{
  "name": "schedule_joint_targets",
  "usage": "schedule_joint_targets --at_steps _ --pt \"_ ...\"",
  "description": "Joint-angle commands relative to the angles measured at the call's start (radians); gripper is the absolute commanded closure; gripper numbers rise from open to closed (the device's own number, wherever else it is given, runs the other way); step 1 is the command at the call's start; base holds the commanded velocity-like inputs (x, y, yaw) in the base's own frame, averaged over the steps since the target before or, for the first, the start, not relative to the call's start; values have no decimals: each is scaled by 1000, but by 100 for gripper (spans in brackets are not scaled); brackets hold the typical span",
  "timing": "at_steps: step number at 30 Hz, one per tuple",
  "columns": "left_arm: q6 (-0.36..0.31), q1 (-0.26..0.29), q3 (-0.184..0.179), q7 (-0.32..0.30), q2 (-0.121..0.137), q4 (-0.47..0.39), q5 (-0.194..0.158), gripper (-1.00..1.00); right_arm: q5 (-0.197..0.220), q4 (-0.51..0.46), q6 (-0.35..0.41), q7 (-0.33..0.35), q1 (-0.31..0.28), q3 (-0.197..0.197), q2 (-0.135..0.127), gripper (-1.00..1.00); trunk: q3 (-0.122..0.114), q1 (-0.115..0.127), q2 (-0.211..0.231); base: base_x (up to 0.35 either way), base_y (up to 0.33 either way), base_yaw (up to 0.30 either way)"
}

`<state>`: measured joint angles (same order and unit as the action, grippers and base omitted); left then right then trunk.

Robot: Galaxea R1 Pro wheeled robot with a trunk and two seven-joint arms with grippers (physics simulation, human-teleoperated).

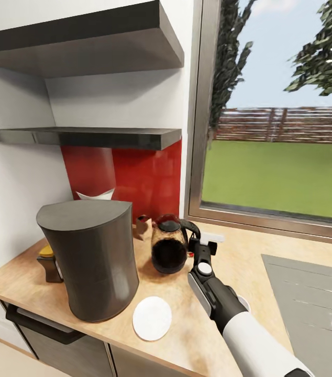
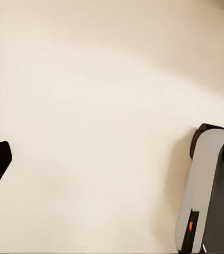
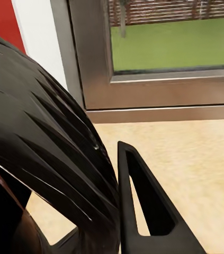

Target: Set up a coffee station on the kitchen countertop: keep the coffee maker on the countertop, move the bottle of coffee from the kitchen shelf to the counter next to the coffee maker, place a paper coffee filter on top of the coffee maker, put the saucer next to the coffee maker with the coffee cup on the saucer, and place the electric kettle next to the coffee maker.

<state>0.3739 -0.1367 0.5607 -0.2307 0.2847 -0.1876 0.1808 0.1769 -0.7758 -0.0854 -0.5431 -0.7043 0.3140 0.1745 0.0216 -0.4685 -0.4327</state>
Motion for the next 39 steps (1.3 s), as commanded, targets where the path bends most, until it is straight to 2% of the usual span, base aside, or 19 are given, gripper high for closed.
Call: schedule_joint_targets --at_steps 1,3,5,10,25,26,30,35,39 --pt "2 0 8 14 -1 -1 17 -100 7 1 -13 -4 -1 4 0 100 2 -1 -2 0 0 0" --pt "2 0 8 27 -1 -1 34 -100 8 1 -16 -3 -1 4 0 100 5 -4 -9 0 0 0" --pt "2 0 8 32 -2 -1 51 -100 8 1 -17 34 -1 5 0 100 13 -12 -23 0 0 0" --pt "2 0 8 33 -4 -1 55 -100 7 0 -17 72 -1 5 0 100 26 -20 -37 0 0 0" --pt "2 0 8 36 -4 0 57 -100 7 21 -13 75 -1 5 0 100 29 -20 -37 0 0 0" --pt "2 0 8 36 -4 0 57 -100 7 23 -13 75 -1 5 0 -100 29 -20 -37 0 0 0" --pt "2 0 8 36 -4 0 57 -100 7 36 -14 76 -1 4 0 -100 29 -20 -37 0 0 0" --pt "2 0 8 36 -4 0 57 -100 7 101 -16 77 -1 4 0 -100 29 -20 -37 0 0 0" --pt "2 0 8 36 -4 0 57 -100 7 107 -17 77 -1 4 0 -100 29 -20 -37 0 0 0"
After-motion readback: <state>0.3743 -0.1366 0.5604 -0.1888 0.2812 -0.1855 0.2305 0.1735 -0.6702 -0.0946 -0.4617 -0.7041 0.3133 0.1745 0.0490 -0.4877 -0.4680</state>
